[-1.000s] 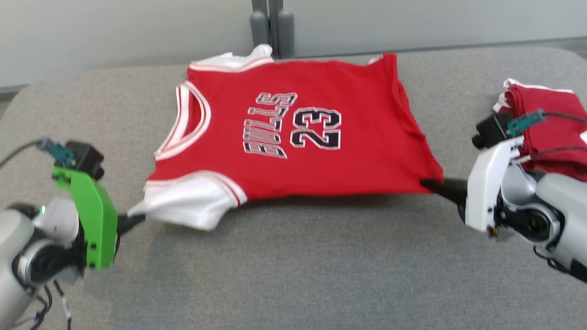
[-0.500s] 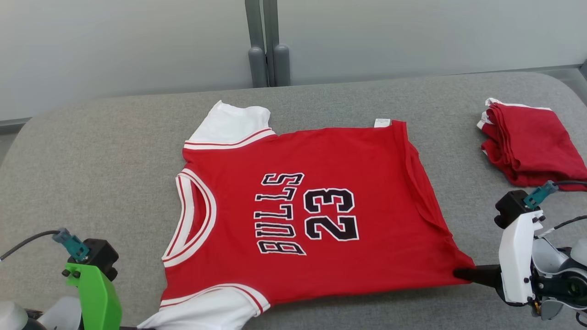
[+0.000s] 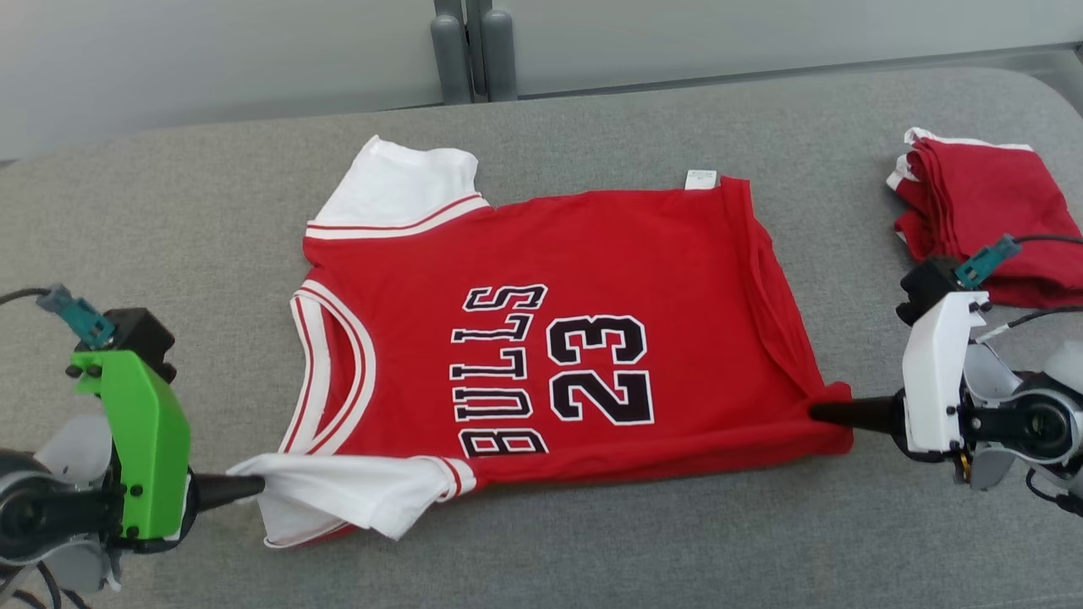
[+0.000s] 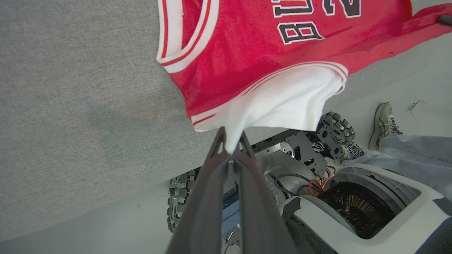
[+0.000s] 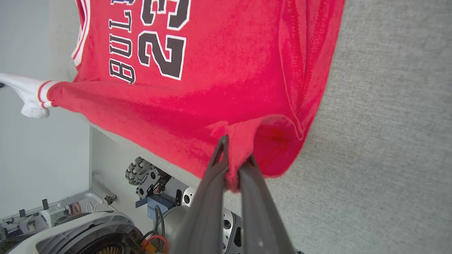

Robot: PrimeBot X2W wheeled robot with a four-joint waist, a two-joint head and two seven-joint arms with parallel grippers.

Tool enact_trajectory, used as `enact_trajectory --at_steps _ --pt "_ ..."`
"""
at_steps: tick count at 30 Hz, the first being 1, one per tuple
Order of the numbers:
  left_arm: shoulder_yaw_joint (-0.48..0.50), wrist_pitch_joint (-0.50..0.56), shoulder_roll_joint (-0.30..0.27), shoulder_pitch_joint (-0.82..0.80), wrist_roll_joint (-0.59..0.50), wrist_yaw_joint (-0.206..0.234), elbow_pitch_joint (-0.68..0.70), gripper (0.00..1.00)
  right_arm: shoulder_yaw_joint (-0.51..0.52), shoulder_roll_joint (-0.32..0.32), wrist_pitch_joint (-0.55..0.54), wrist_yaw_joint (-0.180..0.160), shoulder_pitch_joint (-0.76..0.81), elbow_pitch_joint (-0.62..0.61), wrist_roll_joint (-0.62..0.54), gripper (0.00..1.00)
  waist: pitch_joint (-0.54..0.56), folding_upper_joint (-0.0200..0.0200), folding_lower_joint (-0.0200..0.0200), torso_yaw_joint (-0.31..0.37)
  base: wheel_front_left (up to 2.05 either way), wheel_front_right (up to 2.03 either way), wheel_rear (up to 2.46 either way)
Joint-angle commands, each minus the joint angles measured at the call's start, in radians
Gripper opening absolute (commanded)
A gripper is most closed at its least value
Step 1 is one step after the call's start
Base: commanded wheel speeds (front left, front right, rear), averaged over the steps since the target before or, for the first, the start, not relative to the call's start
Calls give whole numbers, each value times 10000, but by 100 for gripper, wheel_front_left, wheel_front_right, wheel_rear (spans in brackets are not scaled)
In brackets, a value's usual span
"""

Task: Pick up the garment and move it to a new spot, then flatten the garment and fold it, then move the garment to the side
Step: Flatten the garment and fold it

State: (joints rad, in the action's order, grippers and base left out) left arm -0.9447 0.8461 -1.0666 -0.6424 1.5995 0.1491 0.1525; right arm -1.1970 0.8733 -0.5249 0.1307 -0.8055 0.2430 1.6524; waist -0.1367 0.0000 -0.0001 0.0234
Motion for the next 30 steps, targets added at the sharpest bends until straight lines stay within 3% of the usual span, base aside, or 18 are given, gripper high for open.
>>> enact_trajectory --at_steps 1,8,12,13,14,15,16,23,27,30 --pt "14 147 251 -347 -185 1 -328 0 61 -184 -127 -2 -265 218 84 0 -531 0 1 185 0 0 0" --pt "39 390 1464 -1482 -562 -229 -2107 0 97 -1049 -517 -2 -1038 1367 267 0 -1069 0 1 359 0 0 0" --pt "121 76 2150 -1807 -720 -581 -3144 0 -4 -1533 -627 -2 -1245 1946 251 0 -1138 0 1 414 0 0 0" --pt "134 -34 2261 -1864 -778 -658 -3333 55 -11 -1596 -636 -2 -1271 2046 243 16 -1138 0 1 413 0 0 0" --pt "110 -131 2408 -1867 -809 -755 -3568 100 3 -1685 -571 -2 -1294 2162 233 32 -1111 0 1 403 0 0 0" --pt "116 -216 2514 -1854 -818 -826 -3759 100 21 -1759 -529 -2 -1289 2228 256 48 -1076 0 1 394 0 0 0" --pt "144 -343 2613 -1825 -834 -911 -3969 100 58 -1819 -436 -2 -1273 2293 279 100 -1007 0 1 380 0 0 0" --pt "442 -1819 2779 -1551 -1289 -1690 -4719 100 447 -1590 646 -2 -959 2487 182 100 -363 0 1 217 0 0 0" --pt "764 -3532 2692 -1221 -1874 -2083 -4648 100 1028 -1290 2314 -2 -667 1845 -144 100 71 0 1 129 0 0 0" --pt "966 -5208 2577 -764 -2608 -2010 -4430 100 1348 -1038 4182 -2 -180 1311 -813 100 351 0 1 90 0 0 0"
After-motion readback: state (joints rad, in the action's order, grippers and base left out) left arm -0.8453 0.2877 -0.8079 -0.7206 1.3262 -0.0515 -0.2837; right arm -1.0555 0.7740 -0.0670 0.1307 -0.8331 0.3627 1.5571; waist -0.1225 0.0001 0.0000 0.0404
